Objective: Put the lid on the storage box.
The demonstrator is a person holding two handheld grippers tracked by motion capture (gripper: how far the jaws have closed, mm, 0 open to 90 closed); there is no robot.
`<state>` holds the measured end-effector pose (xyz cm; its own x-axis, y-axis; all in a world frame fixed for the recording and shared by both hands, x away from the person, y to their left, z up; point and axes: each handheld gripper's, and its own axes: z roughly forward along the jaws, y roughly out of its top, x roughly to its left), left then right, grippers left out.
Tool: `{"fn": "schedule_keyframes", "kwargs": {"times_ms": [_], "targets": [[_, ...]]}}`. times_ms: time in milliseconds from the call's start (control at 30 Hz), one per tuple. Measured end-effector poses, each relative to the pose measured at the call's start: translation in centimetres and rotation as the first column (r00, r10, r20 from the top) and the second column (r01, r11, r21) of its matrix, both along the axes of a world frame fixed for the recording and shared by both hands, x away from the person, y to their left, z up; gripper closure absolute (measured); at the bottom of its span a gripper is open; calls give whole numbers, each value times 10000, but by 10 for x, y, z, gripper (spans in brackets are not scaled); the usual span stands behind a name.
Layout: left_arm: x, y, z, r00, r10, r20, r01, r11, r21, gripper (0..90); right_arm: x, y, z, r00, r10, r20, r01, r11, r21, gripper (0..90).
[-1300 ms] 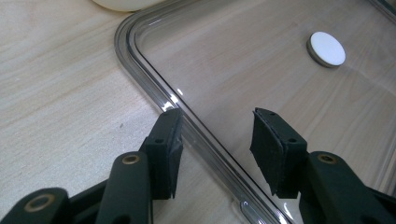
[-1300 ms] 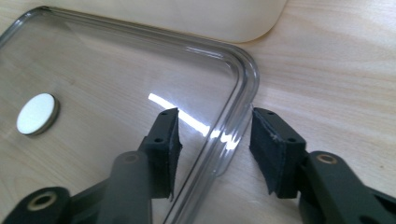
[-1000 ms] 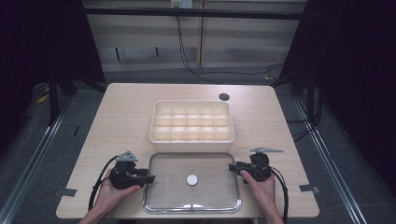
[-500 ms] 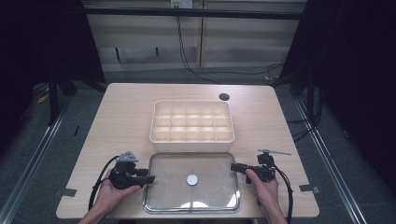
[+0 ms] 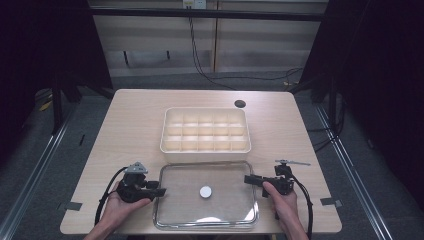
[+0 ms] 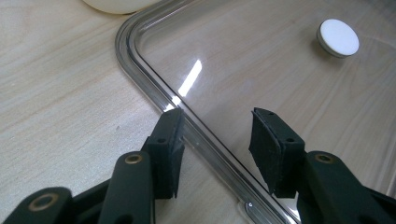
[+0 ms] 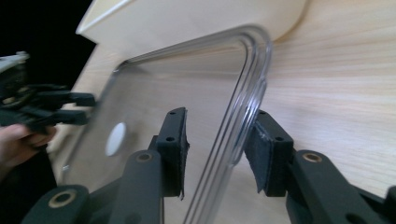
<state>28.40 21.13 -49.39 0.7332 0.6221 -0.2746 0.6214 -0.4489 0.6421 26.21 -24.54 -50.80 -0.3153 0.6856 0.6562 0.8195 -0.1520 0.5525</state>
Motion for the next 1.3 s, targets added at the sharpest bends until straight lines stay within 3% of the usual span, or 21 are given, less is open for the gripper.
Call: {"fn": "schedule_keyframes", "kwargs": {"times_ms": [33,300,400,567,667,833,933,1000,1300], "targets": [[0,0,0,10000,21,6,-21,10000,-6,542,0,1,0,9997,228,11,-229,9997,102,603],[1,1,0,10000,67,-38,-68,10000,-64,529,2,2,-3,9991,395,-172,-396,9992,-40,585],[1,1,0,9999,156,-32,-156,9998,-83,524,3,3,-4,9982,558,-199,-556,9984,91,627],[2,1,-1,9999,97,-50,-97,9999,-138,492,0,2,1,9994,278,209,-288,9985,459,679],[3,1,-1,9998,116,-130,-119,9996,-244,434,-1,2,6,9984,167,539,-185,9993,323,696],[5,6,0,9992,324,-234,-330,9991,-261,366,-2,1,7,9975,149,691,-166,9996,240,724],[6,6,-1,9986,348,-392,-366,9983,-458,341,-2,3,7,9964,304,792,-354,9974,631,737],[6,5,-1,9986,319,-422,-339,9982,-485,325,-2,5,7,9962,343,801,-379,9983,446,738],[7,9,0,9971,314,-688,-363,9968,-714,388,-3,4,10,9949,249,980,-290,9987,409,738]]}}
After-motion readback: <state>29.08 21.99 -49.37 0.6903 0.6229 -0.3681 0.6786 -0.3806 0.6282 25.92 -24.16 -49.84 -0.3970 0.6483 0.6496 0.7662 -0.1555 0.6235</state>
